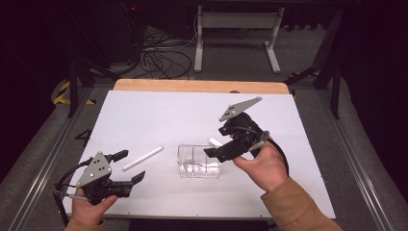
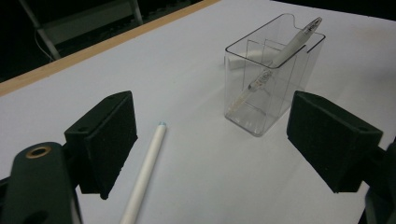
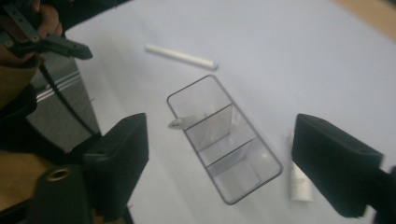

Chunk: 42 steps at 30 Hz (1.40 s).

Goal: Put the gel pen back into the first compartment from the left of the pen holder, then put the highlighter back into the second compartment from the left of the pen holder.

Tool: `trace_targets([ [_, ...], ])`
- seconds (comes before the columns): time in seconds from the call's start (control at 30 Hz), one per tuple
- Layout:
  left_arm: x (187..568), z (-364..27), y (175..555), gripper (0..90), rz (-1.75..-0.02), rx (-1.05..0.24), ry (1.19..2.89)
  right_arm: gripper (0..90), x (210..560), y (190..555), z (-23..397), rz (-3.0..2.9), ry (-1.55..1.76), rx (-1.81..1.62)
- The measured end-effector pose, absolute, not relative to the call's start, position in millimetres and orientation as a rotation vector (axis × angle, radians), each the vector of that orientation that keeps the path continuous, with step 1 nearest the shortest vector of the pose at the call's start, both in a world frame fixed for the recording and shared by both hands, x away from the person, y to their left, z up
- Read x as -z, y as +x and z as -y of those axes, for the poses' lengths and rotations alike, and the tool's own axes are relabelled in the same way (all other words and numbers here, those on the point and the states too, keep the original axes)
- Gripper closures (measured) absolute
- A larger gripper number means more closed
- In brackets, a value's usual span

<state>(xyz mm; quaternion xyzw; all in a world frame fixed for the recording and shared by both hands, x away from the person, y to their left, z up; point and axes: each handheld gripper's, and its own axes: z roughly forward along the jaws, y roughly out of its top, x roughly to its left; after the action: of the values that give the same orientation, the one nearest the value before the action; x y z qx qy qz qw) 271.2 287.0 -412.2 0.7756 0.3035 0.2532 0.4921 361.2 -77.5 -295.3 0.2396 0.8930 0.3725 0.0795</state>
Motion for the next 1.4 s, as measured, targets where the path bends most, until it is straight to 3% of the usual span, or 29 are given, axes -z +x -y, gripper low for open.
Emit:
trace_targets([
  [0.37, 411, -288, 272, 16.1, -0.736, -0.62, 1.876, 9.5, 290, 358, 98, -2.579, 0.688, -1.216],
  [0.6, 410, -289, 272, 15.9, -0.743, -0.62, 1.875, 0.0, 294, 355, 107, -2.499, 0.633, -1.256],
  [1.4, 408, -289, 287, 15.2, -0.761, -0.639, 1.925, 0.2, 327, 358, 165, -2.29, 0.673, -1.419],
])
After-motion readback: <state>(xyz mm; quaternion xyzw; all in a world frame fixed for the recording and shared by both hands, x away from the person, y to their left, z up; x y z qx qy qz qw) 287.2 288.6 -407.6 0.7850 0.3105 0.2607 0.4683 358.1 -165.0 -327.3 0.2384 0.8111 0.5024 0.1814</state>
